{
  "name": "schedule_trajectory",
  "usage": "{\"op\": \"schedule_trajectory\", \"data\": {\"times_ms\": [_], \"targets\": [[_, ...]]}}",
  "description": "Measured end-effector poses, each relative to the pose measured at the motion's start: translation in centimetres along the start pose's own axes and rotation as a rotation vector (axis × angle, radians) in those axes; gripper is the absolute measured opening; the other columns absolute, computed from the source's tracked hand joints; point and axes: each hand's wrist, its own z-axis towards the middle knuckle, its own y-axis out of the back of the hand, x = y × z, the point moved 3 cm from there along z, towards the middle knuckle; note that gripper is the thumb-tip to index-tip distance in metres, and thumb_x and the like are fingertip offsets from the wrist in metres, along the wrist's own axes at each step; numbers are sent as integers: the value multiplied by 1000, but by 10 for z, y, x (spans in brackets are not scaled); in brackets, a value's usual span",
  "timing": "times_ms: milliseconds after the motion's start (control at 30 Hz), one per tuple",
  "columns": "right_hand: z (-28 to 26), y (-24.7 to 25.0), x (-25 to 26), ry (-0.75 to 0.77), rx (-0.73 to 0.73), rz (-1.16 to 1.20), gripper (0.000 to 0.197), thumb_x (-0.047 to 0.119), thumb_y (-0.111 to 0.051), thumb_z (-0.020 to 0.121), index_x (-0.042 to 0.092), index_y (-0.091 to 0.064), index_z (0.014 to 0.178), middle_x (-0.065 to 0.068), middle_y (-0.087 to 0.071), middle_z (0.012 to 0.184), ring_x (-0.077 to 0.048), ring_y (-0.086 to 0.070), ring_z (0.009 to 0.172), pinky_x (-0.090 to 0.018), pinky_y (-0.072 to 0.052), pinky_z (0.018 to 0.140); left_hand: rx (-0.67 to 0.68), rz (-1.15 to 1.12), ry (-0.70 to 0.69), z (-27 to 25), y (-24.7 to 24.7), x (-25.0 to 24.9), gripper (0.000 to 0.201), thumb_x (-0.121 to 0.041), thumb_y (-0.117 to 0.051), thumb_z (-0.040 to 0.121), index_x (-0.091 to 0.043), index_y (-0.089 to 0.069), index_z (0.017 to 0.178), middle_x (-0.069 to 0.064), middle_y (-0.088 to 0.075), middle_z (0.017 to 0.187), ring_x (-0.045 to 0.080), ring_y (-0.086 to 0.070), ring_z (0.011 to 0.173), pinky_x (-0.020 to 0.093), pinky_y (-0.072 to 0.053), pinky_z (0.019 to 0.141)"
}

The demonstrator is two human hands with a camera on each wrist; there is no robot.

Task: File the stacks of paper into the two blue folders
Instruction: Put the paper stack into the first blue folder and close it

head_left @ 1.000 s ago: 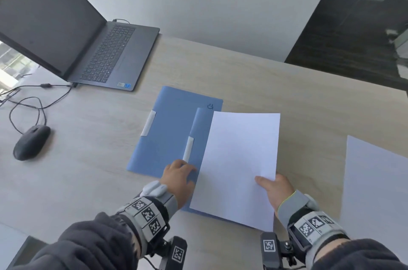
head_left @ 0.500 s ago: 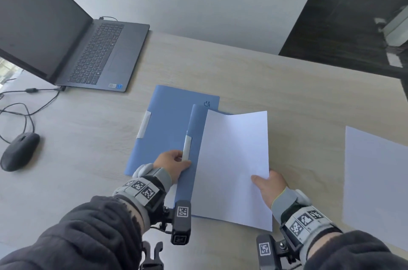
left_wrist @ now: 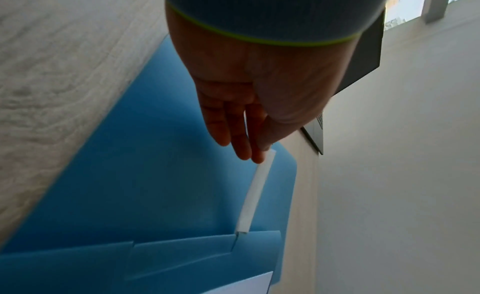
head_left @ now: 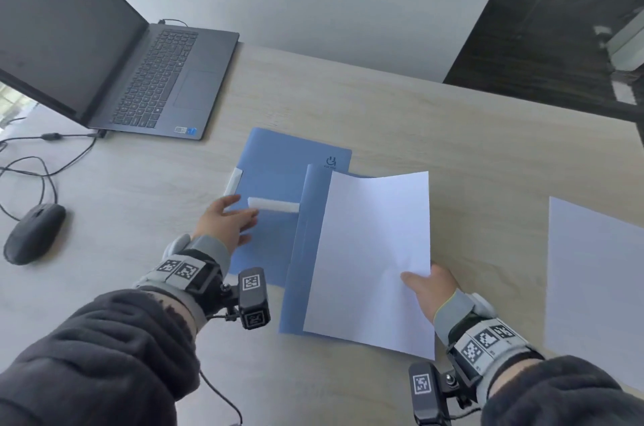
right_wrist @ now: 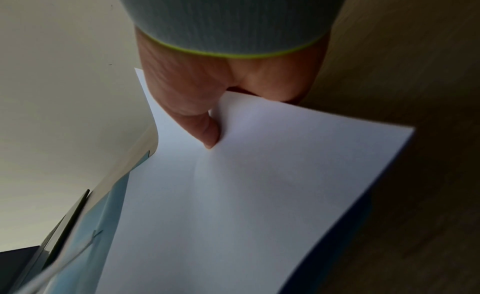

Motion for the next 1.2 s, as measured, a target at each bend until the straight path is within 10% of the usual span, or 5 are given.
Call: {"op": "schedule_trajectory", "data": {"times_ms": [133,333,633,866,1200], "targets": [[1,1,-2,-1,2,58,8,10,-65,85,17,-69,82,-14,-74,88,-40,-69,90,-49,-54,86,32,184,-190,-21,-12,-5,67,-3,-62,89,-26,-36,147,-7,-55,132,19,-60,108,36,-51,84],[0,13,-9,-23,48,208,13,5,-65,86,16,-73,85,-16,-74,96,-39,-69,93,-56,-53,90,337,1040,-509,-64,-51,36,61,-33,-67,78,-30,-53,137,-4,-39,153,23,-36,140,35,-32,114],[0,85,-27,-101,-233,449,8,7,-67,86,7,-70,92,-15,-69,91,-31,-63,75,-39,-53,72,533,1651,-554,-105,-107,77,129,-69,-76,54,-49,10,148,-3,26,163,35,25,148,57,1,121],[1,137,-56,-189,-345,446,36,13,-69,87,5,-63,121,-4,-64,103,-26,-55,93,-32,-43,79,520,1740,-612,-116,-124,71,114,-68,-69,64,-49,4,150,4,12,166,38,11,151,49,-9,121],[-6,161,-74,-223,-413,587,36,14,-67,87,6,-63,122,-1,-57,116,-30,-57,110,-34,-40,84,394,1265,-481,-120,-133,38,86,-3,-39,86,-33,0,156,-3,-2,167,26,-22,150,37,-31,115]]}}
